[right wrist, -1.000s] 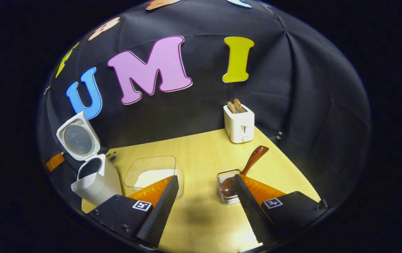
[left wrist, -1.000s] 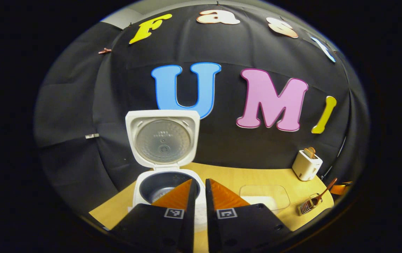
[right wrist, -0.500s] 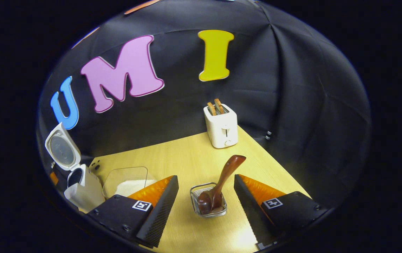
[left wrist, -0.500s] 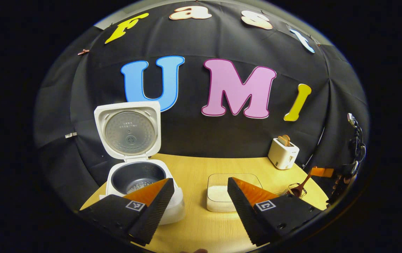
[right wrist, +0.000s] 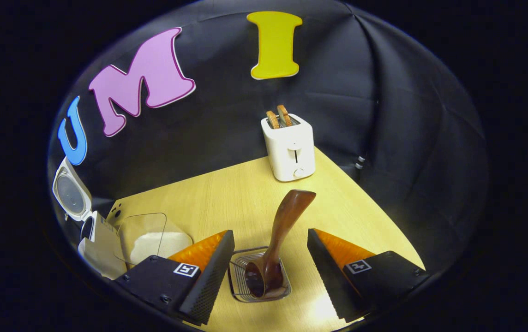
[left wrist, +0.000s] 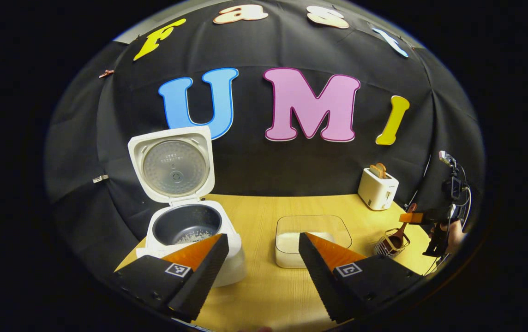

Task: Close the left gripper, press the button to open the rice cooker; take a wooden spoon from the chopstick holder with the right hand, scoop a spoonful of rice and pour it into the rice cooker, then put the wooden spoon back into the chopstick holder.

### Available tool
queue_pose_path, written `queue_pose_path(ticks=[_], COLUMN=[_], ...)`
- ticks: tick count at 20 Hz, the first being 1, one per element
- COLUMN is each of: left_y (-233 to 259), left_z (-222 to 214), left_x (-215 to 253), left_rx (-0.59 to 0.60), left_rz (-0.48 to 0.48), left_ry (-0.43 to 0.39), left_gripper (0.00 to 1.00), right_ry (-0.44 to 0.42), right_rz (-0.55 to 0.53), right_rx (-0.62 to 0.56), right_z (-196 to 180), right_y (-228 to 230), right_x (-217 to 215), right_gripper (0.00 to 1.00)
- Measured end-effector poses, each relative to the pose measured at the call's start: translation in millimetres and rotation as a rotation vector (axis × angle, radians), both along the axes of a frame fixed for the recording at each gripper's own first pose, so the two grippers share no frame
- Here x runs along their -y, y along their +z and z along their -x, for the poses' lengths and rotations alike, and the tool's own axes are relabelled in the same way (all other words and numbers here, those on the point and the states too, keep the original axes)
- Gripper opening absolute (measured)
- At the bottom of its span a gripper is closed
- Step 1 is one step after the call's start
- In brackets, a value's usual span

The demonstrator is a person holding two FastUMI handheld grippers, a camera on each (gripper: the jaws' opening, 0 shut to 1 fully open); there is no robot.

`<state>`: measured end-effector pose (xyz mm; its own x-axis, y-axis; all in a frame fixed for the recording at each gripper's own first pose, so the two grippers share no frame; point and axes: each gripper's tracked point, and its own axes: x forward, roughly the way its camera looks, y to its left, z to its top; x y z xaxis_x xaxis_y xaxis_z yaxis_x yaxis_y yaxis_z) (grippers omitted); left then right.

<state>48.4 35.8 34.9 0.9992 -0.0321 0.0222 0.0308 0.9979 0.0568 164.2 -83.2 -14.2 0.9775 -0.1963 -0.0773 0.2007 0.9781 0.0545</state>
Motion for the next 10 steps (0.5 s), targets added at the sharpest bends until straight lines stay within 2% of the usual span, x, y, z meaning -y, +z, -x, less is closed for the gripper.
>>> queue_pose_path(ticks=[6, 10], left_y=[-14.7, -23.8], left_z=[1.1, 1.4], left_x=[21.8, 36.6], left_rx=[-0.020, -0.039], left_rz=[-0.049, -0.052], left_ry=[-0.006, -0.034], left_gripper=[0.98, 0.96], right_ry=[0.021, 0.042], right_rz=[-0.052, -0.083], right_rx=[-0.035, -0.060], right_z=[-43.2, -56.3], right_y=[-15.9, -19.7], right_x=[10.3, 7.9], right_gripper=[0.99, 0.96])
